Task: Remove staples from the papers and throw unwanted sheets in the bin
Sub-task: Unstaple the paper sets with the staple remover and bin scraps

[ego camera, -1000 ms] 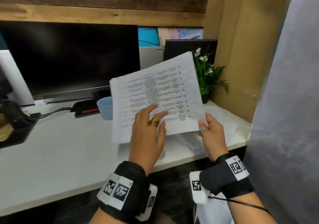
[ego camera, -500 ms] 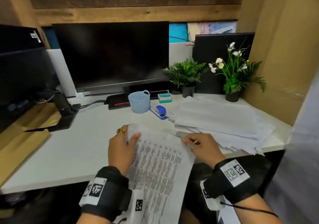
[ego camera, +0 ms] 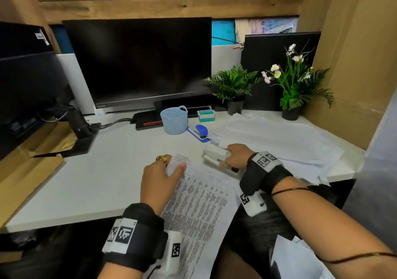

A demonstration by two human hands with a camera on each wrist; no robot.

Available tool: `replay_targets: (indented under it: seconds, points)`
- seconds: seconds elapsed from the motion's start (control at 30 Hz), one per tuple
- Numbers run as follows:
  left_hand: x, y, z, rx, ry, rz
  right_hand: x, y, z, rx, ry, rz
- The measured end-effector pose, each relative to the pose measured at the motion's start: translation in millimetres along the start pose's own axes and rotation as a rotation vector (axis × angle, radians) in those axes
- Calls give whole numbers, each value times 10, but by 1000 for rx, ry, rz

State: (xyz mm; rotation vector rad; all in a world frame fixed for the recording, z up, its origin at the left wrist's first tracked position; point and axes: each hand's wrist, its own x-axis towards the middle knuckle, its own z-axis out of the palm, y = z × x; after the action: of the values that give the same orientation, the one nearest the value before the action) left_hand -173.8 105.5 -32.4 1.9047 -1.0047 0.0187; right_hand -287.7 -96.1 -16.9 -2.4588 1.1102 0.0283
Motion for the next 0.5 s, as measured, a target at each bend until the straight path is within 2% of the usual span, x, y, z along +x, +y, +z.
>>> replay_targets:
  seconds: [0.13, 0.23, 0.33, 0.43, 0.5]
  points:
    - [-40, 26, 1, -71, -81, 9, -241, 73, -140, 700, 177, 19]
    - [-63, 88, 26, -103, -134, 42, -555, -19, -182, 1180, 140, -158]
    - [-68, 181, 68, -130, -165, 60, -785, -135, -140, 1390, 104, -297]
    - [-76, 255, 103, -142, -176, 78, -778, -218, -43, 1525, 235, -210]
    - [-99, 284, 120, -146, -180, 97, -725, -245, 32, 1526, 346, -126]
